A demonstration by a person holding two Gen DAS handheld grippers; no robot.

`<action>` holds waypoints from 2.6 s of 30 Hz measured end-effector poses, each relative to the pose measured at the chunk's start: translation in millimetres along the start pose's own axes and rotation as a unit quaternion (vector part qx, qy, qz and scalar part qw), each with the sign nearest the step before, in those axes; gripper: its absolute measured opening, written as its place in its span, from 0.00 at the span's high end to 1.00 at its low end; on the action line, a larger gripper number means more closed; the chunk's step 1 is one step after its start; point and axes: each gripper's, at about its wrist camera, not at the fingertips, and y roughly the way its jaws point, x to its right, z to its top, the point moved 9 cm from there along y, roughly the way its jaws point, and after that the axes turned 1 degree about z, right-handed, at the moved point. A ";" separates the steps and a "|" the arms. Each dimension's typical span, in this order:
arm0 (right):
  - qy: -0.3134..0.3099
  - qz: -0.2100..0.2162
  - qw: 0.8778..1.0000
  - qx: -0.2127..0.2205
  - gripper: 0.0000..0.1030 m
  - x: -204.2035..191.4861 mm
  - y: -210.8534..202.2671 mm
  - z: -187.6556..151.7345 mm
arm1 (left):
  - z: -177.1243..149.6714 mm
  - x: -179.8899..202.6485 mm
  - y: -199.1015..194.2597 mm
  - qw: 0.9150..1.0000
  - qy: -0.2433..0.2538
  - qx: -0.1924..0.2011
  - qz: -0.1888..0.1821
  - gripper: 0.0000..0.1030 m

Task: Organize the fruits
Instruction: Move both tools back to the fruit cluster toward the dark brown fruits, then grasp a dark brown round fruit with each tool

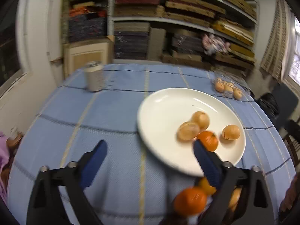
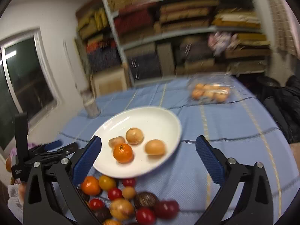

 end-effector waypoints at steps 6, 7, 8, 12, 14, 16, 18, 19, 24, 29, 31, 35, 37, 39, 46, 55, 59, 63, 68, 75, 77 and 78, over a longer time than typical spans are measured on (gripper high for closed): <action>0.024 -0.039 0.998 -0.031 0.04 32.6 -32.1 -58.4 | -54.5 -31.3 -32.5 0.999 -0.026 -0.013 0.017 0.06; 0.035 -0.032 0.998 -0.041 0.04 35.0 -33.7 -64.5 | -64.5 -33.7 -36.5 0.999 -0.027 -0.019 0.018 0.06; 0.051 -0.023 0.997 -0.046 0.04 37.4 -35.8 -68.4 | -69.3 -34.9 -38.7 0.999 -0.027 -0.022 0.019 0.06; 0.068 -0.029 0.997 -0.030 0.04 43.1 -45.1 -70.5 | -82.1 -30.0 -44.9 0.999 -0.019 -0.027 0.015 0.06; 0.072 -0.032 0.996 -0.035 0.04 43.3 -46.4 -75.6 | -86.9 -24.3 -43.3 0.999 -0.006 -0.035 0.013 0.06; 0.077 -0.031 0.996 -0.045 0.04 43.0 -45.6 -81.4 | -94.4 -15.3 -39.0 0.999 0.017 -0.048 0.016 0.06; 0.079 -0.029 0.995 -0.050 0.04 43.1 -44.9 -84.1 | -98.1 -7.0 -36.0 0.997 0.043 -0.051 0.026 0.06; 0.079 -0.030 0.995 -0.050 0.04 43.2 -45.4 -84.0 | -98.7 -4.1 -35.9 0.997 0.052 -0.050 0.029 0.06; 0.084 -0.029 0.994 -0.060 0.04 45.9 -41.8 -87.6 | -102.6 11.0 -27.4 0.994 0.092 -0.053 0.029 0.06; 0.085 -0.027 0.994 -0.065 0.04 44.7 -38.3 -89.4 | -100.7 14.9 -17.7 0.993 0.097 -0.057 0.021 0.03; 0.085 -0.027 0.994 -0.068 0.04 44.7 -37.3 -89.3 | -101.2 7.5 -10.6 0.995 0.072 -0.075 0.007 0.03; 0.089 -0.027 0.993 -0.075 0.04 45.1 -34.3 -90.7 | -106.8 -5.8 -3.8 0.993 0.021 -0.114 -0.034 0.03; 0.092 -0.025 0.993 -0.076 0.04 45.6 -35.2 -90.7 | -104.3 -21.4 -9.8 0.995 0.024 -0.096 0.017 0.03; 0.095 -0.023 0.992 -0.076 0.04 46.2 -35.1 -90.7 | -102.8 -34.1 -12.2 0.995 0.017 -0.088 0.052 0.03; 0.102 -0.011 0.992 -0.074 0.04 47.3 -35.4 -88.2 | -95.5 -18.0 -20.5 0.997 0.039 -0.066 0.025 0.03; 0.092 -0.010 0.993 -0.072 0.04 41.8 -36.8 -87.8 | -104.0 2.0 -5.6 0.992 0.090 -0.078 0.034 0.07; 0.095 -0.011 0.993 -0.072 0.04 42.9 -36.2 -88.3 | -111.2 3.0 1.6 0.991 0.080 -0.104 0.006 0.39; 0.093 -0.012 0.993 -0.076 0.04 43.1 -34.9 -88.7 | -111.3 7.4 -0.4 0.991 0.090 -0.098 0.005 0.45; 0.077 -0.008 0.994 -0.081 0.04 36.6 -33.6 -90.0 | -110.3 12.3 1.7 0.991 0.089 -0.099 -0.014 0.57; -0.033 0.030 0.993 -0.111 0.05 -12.7 -30.9 -105.4 | -109.0 6.4 2.1 0.992 0.074 -0.101 -0.013 0.58; -0.072 0.037 0.989 -0.127 0.12 -29.0 -27.7 -115.7 | -108.8 2.7 1.5 0.993 0.064 -0.103 -0.014 0.58; -0.095 0.039 0.984 -0.142 0.27 -38.0 -24.5 -124.4 | -108.4 1.2 1.5 0.993 0.060 -0.103 -0.015 0.58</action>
